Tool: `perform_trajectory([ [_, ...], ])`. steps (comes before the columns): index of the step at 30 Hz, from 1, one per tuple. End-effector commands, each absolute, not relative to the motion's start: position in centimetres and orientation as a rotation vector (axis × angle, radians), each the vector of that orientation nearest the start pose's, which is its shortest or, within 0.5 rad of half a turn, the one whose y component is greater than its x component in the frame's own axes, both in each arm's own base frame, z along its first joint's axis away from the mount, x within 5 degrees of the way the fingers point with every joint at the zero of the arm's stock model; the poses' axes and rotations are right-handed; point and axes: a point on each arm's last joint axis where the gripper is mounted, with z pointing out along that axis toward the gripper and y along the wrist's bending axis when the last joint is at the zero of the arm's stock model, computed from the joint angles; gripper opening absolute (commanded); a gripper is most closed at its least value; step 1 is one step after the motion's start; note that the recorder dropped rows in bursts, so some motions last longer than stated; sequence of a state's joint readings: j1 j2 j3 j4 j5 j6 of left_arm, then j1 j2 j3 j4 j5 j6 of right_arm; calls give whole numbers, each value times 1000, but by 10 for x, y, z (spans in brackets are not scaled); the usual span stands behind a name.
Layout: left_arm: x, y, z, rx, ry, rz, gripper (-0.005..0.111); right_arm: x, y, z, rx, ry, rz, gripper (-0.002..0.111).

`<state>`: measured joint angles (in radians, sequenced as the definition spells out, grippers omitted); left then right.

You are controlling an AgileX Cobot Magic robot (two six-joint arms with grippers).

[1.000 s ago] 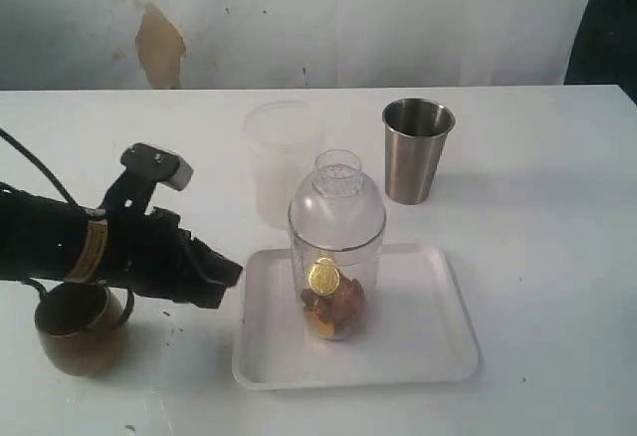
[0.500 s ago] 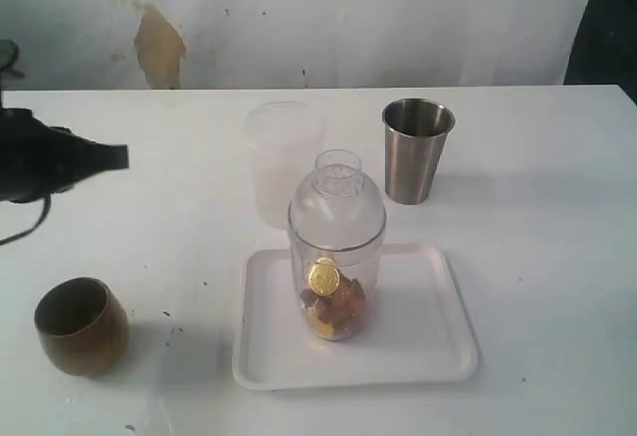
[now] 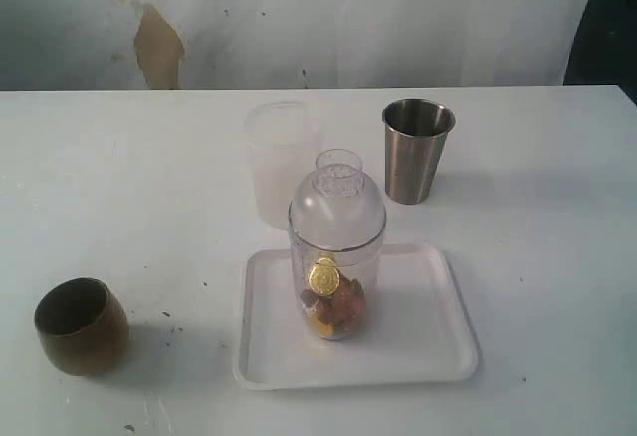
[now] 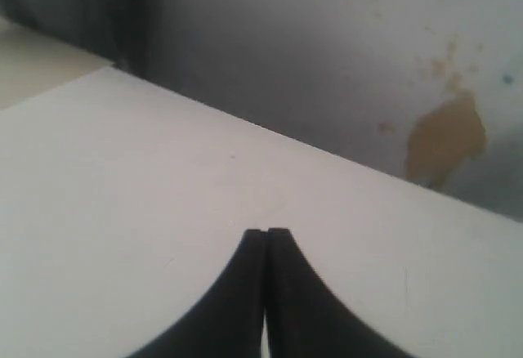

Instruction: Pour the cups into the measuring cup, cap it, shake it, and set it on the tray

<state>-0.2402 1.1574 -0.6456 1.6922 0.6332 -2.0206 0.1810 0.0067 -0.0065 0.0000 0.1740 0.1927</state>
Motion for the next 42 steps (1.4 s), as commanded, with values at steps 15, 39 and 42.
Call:
perform_trajectory([
  [15, 281, -60, 284, 686, 2516, 145, 0, 55, 10, 198, 13, 1662, 284, 0],
  [39, 127, -14, 277, -187, 1696, -319, 0, 55, 10, 198, 13, 1662, 284, 0],
  [42, 111, -8, 272, -236, 1643, -325, 0, 55, 10, 198, 13, 1662, 284, 0],
])
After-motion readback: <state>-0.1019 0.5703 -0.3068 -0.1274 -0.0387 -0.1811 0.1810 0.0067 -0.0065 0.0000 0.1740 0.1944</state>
